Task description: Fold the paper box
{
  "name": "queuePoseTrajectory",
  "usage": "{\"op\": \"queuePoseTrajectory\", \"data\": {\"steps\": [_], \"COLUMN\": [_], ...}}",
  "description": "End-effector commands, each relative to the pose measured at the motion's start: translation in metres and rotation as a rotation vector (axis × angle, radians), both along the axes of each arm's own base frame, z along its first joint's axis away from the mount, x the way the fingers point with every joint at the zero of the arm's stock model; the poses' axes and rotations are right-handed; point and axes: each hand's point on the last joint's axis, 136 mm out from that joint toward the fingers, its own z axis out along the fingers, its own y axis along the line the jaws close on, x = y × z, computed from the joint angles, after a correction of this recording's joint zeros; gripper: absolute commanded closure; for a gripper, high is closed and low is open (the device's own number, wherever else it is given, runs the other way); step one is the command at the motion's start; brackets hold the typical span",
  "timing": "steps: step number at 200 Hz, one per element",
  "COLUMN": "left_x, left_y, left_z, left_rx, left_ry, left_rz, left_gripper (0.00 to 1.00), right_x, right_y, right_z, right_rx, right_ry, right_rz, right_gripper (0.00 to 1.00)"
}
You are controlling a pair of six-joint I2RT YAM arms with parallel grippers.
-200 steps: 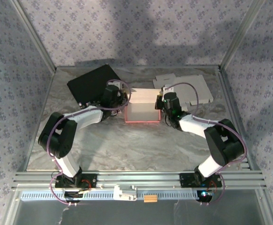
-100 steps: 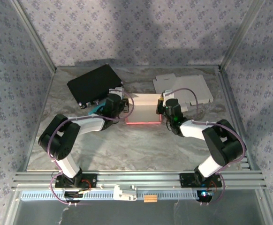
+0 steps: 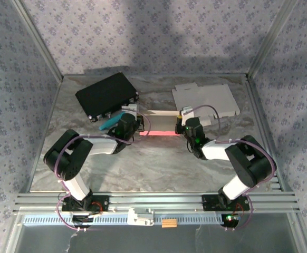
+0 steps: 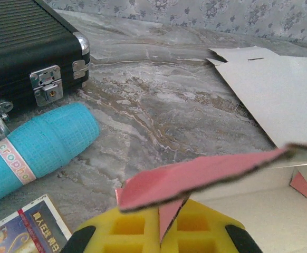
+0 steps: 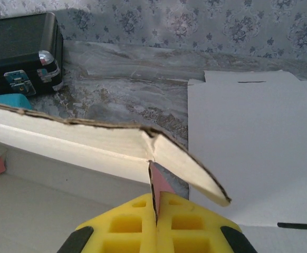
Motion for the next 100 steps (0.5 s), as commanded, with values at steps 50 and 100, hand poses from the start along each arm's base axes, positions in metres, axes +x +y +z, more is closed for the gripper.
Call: {"op": "queuePoseTrajectory", "data": {"steps": [50,100], "left_x": [-0.014,-0.012], "left_y": [-0.011,-0.009], "left_z": [0.004,-0.001], "left_rx": [0.016,0.043], "left_ry": [-0.031,-0.02], "left_rz": [-0.052,-0.024], "left_gripper": [1.0,1.0], "right_x": [-0.014,-0.041], "right_y": [-0.007,-0.015], "right_z": [-0.002,0.003], "right_rx": [0.033,0.18], "right_ry": [0.064,0.205], "right_rz": [-0.04,-0.093], "right_gripper": [0.76,0.51]}}
